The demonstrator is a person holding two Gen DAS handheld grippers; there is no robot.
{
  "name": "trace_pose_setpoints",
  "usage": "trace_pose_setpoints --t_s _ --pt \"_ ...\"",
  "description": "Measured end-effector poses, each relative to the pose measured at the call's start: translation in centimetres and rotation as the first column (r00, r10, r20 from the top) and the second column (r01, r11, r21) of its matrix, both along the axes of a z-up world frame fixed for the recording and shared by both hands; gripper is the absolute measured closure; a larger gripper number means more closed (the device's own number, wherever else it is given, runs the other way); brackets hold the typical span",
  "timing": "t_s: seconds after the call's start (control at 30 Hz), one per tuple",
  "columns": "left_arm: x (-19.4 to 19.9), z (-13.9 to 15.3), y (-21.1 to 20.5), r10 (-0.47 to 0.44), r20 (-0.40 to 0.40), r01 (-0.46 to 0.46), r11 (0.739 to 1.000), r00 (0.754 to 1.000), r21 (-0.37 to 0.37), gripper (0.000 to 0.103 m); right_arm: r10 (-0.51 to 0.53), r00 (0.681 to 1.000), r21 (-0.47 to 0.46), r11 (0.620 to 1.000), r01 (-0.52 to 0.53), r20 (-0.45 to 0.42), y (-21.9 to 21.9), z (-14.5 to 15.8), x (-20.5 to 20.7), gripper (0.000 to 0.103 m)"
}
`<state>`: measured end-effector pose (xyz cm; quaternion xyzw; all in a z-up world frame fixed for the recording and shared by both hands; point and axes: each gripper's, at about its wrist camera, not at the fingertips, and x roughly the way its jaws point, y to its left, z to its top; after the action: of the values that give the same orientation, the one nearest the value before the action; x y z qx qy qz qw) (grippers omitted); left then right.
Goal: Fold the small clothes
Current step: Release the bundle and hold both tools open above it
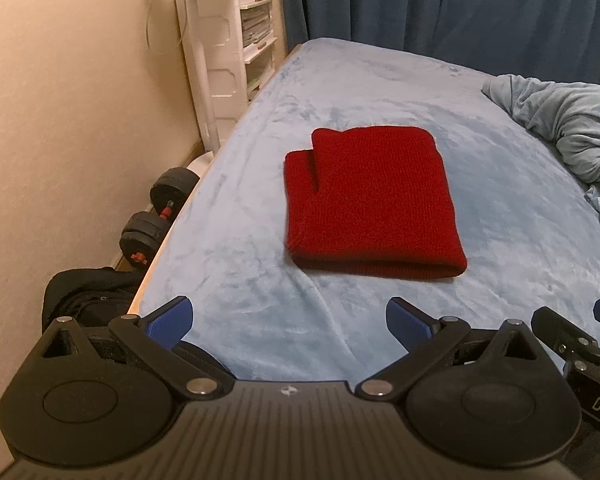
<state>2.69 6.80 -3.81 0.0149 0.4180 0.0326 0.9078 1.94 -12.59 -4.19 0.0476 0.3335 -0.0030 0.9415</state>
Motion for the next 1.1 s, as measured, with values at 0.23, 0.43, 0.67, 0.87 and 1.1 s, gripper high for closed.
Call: trace_pose_setpoints --t_s 0.23,0.43,0.67,0.87,1.1 --pt "1.1 -0.8 0.5 0.012 -0.025 -0.012 1.0 1.0 -0.008 0.0 0.004 1.0 -0.002 1.0 -0.005 -0.029 0.5 -0.8 1.1 0.019" --pt "2.4 -1.7 0.9 0.024 -0.052 -0.024 1.0 0.998 -0.009 0.0 0.009 0.998 -0.004 1.0 -0.009 -0.063 0.8 -1.7 2.3 0.019" --pt "4.4 -3.4 1.5 0.055 -0.103 -0.061 0.996 0.993 -0.058 0.0 0.019 0.995 0.007 1.0 -0.018 -0.099 0.6 -2.9 4.0 0.019" --pt "7.1 -5.9 2.6 0.105 -0.18 -0.138 0.974 0.978 -0.18 0.0 0.025 0.99 0.086 0.996 -0.013 -0.139 -1.6 -3.8 7.2 0.016" --pt "11.7 -9.5 2.8 0.159 -0.237 -0.231 0.922 0.958 -0.312 0.0 0.052 0.985 0.143 0.989 -0.028 -0.164 -5.1 -4.3 14.0 0.014"
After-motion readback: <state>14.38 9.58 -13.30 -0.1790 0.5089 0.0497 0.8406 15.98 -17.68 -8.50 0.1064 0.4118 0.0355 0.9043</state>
